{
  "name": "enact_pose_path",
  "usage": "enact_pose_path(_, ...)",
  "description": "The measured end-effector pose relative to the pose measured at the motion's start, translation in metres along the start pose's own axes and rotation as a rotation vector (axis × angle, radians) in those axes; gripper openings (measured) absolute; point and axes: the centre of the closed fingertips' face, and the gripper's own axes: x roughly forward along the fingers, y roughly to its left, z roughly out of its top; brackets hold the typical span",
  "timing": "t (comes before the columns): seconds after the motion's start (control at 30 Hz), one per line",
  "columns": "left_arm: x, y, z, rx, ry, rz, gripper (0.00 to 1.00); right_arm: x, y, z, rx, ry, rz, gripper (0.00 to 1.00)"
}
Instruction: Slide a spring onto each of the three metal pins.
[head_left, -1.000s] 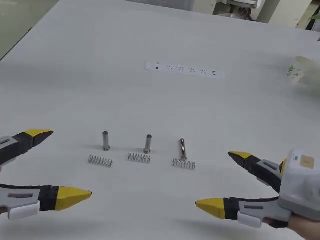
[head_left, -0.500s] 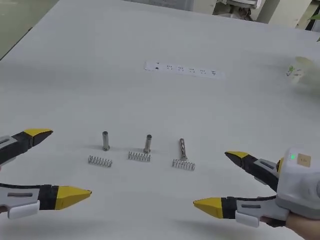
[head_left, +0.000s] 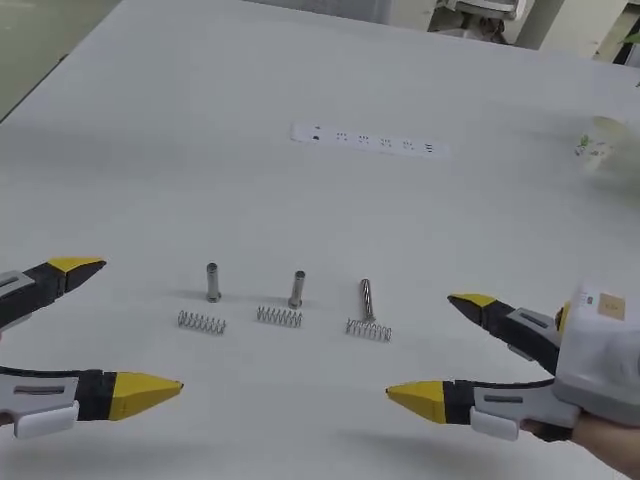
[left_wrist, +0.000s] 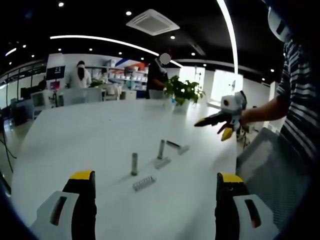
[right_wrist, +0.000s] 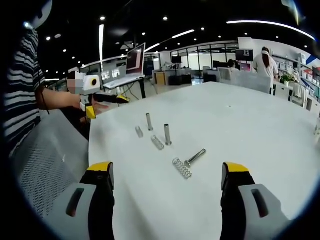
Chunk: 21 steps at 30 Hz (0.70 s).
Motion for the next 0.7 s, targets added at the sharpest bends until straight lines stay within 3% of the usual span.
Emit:
enact_pose_path(0.57, -0.003, 0.000, -0.001, -0.003, 0.000, 0.001, 0.98, 0.015, -0.013, 0.019, 0.066, 0.027, 0.005, 0.82)
enact_pose_path(0.63, -0.003, 0.000, -0.002, -0.003, 0.001, 0.002, 0.98, 0.016, -0.020, 0.014, 0.076, 0.084, -0.018, 0.75)
enact_pose_path(0.7, -0.003, -0.001, -0.003, -0.005, 0.002, 0.001, 0.98, 0.020, -0.024, 0.016, 0.066, 0.085, -0.031, 0.74)
